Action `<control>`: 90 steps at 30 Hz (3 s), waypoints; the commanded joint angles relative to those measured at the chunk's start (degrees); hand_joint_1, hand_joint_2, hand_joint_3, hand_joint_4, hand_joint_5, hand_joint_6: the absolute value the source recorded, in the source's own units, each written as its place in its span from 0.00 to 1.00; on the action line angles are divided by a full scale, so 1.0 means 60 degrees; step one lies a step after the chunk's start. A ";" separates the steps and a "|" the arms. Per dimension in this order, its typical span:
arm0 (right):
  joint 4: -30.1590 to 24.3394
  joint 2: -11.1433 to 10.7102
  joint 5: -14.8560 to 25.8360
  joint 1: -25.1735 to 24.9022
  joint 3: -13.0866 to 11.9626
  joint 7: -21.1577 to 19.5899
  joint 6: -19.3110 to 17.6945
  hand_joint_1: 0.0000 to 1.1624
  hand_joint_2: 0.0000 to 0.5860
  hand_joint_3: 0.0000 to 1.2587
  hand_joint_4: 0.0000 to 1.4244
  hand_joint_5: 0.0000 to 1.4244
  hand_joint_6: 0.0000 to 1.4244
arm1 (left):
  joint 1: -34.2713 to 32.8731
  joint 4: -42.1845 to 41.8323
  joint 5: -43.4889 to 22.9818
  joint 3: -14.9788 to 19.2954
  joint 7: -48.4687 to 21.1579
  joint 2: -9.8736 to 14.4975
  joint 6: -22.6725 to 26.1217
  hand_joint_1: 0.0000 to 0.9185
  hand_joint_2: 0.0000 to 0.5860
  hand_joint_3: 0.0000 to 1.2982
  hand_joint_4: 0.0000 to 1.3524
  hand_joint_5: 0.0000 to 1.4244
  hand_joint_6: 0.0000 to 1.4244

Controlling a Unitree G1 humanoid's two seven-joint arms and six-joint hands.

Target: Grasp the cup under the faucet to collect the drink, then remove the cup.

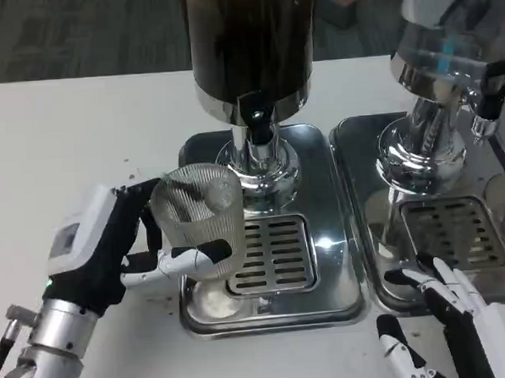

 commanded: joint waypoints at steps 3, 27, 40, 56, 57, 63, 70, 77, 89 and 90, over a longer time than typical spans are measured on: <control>-0.0061 0.0047 0.0012 0.0097 -0.0017 -0.0161 -0.0090 0.21 0.74 0.22 0.05 0.04 0.20 | -0.0501 0.0401 0.0224 -0.0264 -0.0030 -0.0229 0.0134 0.46 0.11 0.51 0.67 0.76 1.00; -0.0367 0.0251 -0.0217 0.0505 0.0153 -0.0263 -0.0014 0.22 0.74 0.22 0.05 0.04 0.20 | -0.1753 0.2050 0.0583 -0.1082 0.0106 -0.0852 0.0624 0.46 0.09 0.51 0.65 0.74 1.00; -0.0514 0.0368 -0.0400 0.0500 0.0389 -0.0211 0.0064 0.22 0.73 0.22 0.05 0.04 0.21 | -0.2289 0.2806 0.0641 -0.1319 0.0163 -0.1111 0.0956 0.44 0.09 0.50 0.64 0.73 1.00; -0.0591 0.0601 -0.0666 0.0453 0.0610 -0.0117 0.0241 0.22 0.73 0.22 0.05 0.04 0.21 | -0.2665 0.3365 0.0627 -0.1577 0.0001 -0.1137 0.1023 0.40 0.10 0.47 0.59 0.69 0.97; -0.0576 0.0608 -0.0668 0.0446 0.0622 -0.0127 0.0245 0.22 0.73 0.22 0.05 0.04 0.21 | -0.2690 0.3390 0.0637 -0.1596 -0.0022 -0.1145 0.1024 0.40 0.10 0.46 0.58 0.68 0.97; -0.0515 0.0659 -0.0677 0.0393 0.0657 -0.0178 0.0279 0.22 0.73 0.22 0.05 0.04 0.21 | -0.2825 0.3481 0.0724 -0.1750 -0.0001 -0.1184 0.0976 0.38 0.12 0.45 0.57 0.67 0.95; -0.0437 0.0725 -0.0698 0.0379 0.0717 -0.0256 0.0294 0.22 0.73 0.22 0.05 0.05 0.21 | -0.2960 0.3532 0.0728 -0.2026 -0.0152 -0.1233 0.0857 0.33 0.13 0.39 0.52 0.62 0.91; -0.0376 0.0756 -0.0686 0.0385 0.0779 -0.0311 0.0303 0.22 0.74 0.22 0.06 0.06 0.22 | -0.3019 0.3552 0.0666 -0.2131 -0.0377 -0.1230 0.0883 0.28 0.14 0.35 0.50 0.58 0.87; -0.0198 0.0781 -0.0618 0.0161 0.0840 -0.0258 0.0298 0.22 0.76 0.23 0.07 0.08 0.23 | -0.2996 0.3365 0.0654 -0.2148 -0.0434 -0.1045 0.0753 0.19 0.11 0.24 0.44 0.54 0.82; -0.0182 0.0776 -0.0612 0.0147 0.0845 -0.0252 0.0292 0.22 0.76 0.23 0.07 0.08 0.23 | -0.2986 0.3338 0.0663 -0.2152 -0.0409 -0.1034 0.0732 0.19 0.10 0.24 0.44 0.53 0.82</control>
